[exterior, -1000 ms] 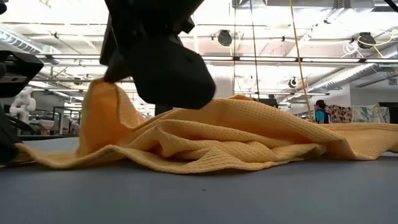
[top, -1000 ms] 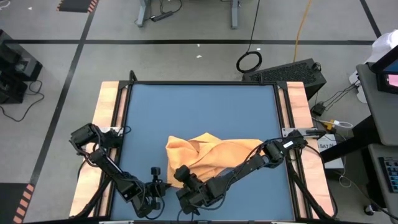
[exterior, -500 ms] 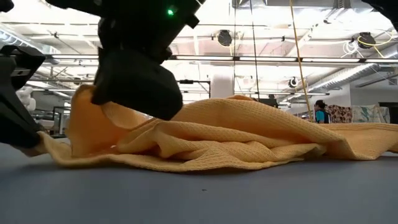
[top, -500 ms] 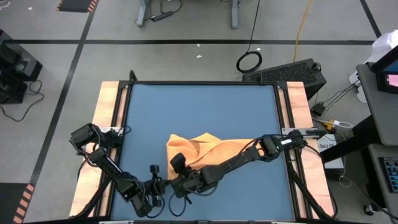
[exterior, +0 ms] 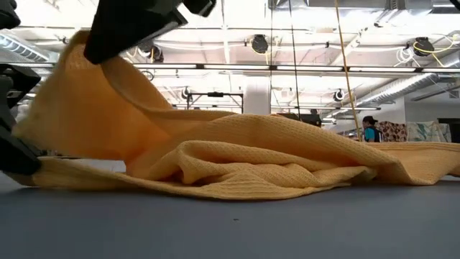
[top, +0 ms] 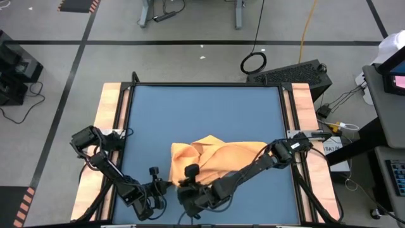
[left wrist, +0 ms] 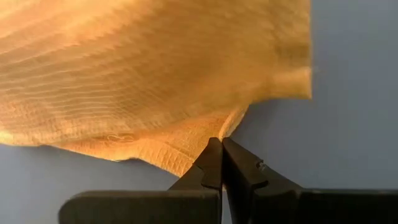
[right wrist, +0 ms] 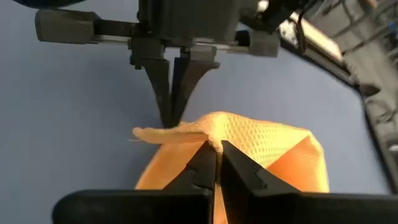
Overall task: Roll towel into tight, uniform cylinder
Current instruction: Fold the orange microfiber cloth
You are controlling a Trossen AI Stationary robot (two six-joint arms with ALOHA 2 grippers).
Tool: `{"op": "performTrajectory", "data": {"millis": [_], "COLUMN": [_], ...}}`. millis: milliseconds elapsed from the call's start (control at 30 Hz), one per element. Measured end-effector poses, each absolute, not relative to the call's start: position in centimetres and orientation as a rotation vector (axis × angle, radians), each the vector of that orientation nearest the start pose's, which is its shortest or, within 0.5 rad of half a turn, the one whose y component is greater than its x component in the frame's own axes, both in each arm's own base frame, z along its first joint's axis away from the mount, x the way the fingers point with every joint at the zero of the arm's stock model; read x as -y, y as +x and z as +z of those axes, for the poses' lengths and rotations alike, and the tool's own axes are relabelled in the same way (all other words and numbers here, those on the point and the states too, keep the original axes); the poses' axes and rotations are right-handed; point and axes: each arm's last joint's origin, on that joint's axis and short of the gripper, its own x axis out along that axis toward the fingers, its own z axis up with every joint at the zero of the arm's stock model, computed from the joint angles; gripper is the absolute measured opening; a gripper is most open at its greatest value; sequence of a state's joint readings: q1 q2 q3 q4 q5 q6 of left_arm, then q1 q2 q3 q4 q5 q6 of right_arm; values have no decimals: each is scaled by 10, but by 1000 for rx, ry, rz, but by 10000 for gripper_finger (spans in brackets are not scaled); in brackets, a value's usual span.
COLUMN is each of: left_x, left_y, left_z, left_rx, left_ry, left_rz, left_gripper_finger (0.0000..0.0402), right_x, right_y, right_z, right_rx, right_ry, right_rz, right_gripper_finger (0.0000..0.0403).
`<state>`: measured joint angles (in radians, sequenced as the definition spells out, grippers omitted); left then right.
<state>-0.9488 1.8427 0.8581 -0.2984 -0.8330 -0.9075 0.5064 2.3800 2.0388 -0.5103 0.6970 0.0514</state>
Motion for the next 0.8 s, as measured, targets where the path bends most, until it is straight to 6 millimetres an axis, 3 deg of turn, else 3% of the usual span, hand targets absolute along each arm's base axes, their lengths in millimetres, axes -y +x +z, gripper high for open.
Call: {"op": "performTrajectory", "data": {"millis": [133, 333, 533, 800], "left_x": [234, 238, 246, 244], "left_y": [191, 189, 191, 200], "left_z": [103, 103, 108, 113], "left_rx": [-747, -766, -628, -487], "left_ry": [104, 54, 14, -92], "left_rz": [245, 228, 233, 323], "left_gripper_finger": [34, 128, 211, 256], "right_x": [-231, -221, -216, -216], "right_y": [467, 472, 473, 480], "right_z": [190, 177, 176, 181], "right_rx": [-720, -780, -780, -707], "right_ry": [-353, -253, -173, -78], "right_rz": [-188, -198, -225, -240], "right_gripper_finger": [3, 3, 3, 4]}}
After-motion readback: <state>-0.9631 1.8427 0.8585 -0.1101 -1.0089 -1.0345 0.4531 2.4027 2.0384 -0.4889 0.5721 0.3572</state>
